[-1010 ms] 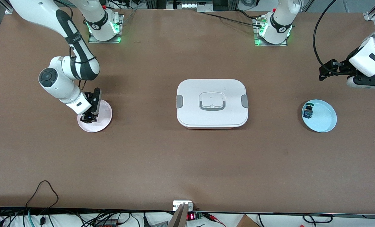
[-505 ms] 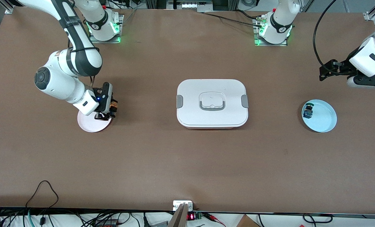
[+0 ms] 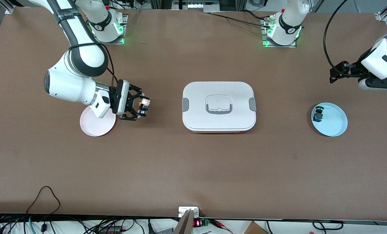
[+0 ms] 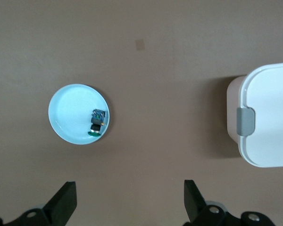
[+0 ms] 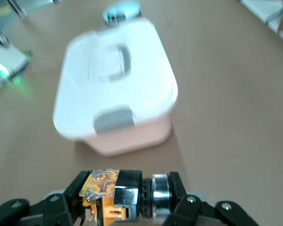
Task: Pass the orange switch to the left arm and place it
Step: 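Lift the orange switch over the white box while the left gripper approaches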
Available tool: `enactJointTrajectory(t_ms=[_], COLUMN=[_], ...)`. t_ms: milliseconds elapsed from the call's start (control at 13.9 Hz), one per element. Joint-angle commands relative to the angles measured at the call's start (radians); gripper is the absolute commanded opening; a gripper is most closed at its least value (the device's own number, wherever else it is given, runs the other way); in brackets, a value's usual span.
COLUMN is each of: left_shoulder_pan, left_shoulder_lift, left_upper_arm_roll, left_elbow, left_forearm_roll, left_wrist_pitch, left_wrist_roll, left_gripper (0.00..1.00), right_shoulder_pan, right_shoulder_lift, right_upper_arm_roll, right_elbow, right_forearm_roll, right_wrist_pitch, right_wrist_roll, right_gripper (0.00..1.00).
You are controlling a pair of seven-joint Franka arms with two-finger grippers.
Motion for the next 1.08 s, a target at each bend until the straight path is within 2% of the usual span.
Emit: enactJointTrajectory(t_ms=[0, 216, 433, 577, 722, 1010], left_shoulder_pan=[0.001, 0.023, 0.089, 0.131, 0.137, 0.136], left_shoulder_lift=[0.019, 0.051, 0.130, 0.169, 0.189, 0.206], left_upper_arm_roll=[0.005, 0.008, 0.008, 0.008, 0.008, -0.001], left_elbow=[0.028, 0.028, 0.025, 0.008, -0.010, -0.094], left_forearm_roll=[-0.062, -0.120, -0.391, -0.586, -0.762, -1.086], left_wrist_pitch=[-0.076, -0.203, -0.310, -0.321, -0.317, -0.266], left_wrist_roll=[-0.001, 0.000, 0.013, 0.014, 0.043, 0.173], left_gripper=[1.00, 1.00, 1.00, 1.00, 1.00, 1.00], right_shoulder_pan=[0.032, 0.094, 0.146, 0.192, 0.256, 0.365], right_shoulder_lift=[0.012, 0.041, 0.044, 0.044, 0.064, 0.121], right_upper_arm_roll=[0.012, 0.011, 0.011, 0.009, 0.008, 0.008], right_elbow=[0.074, 0.143, 0.160, 0.163, 0.194, 0.313], right_forearm_roll=[0.177, 0.403, 0.642, 0.791, 0.874, 0.906], right_wrist_pitch=[-0.041, -0.055, -0.049, -0.041, -0.014, 0.167], right_wrist_roll=[-0.056, -0.133, -0.222, -0.294, -0.330, -0.336], right_gripper=[0.00, 0.00, 0.00, 0.00, 0.00, 0.00])
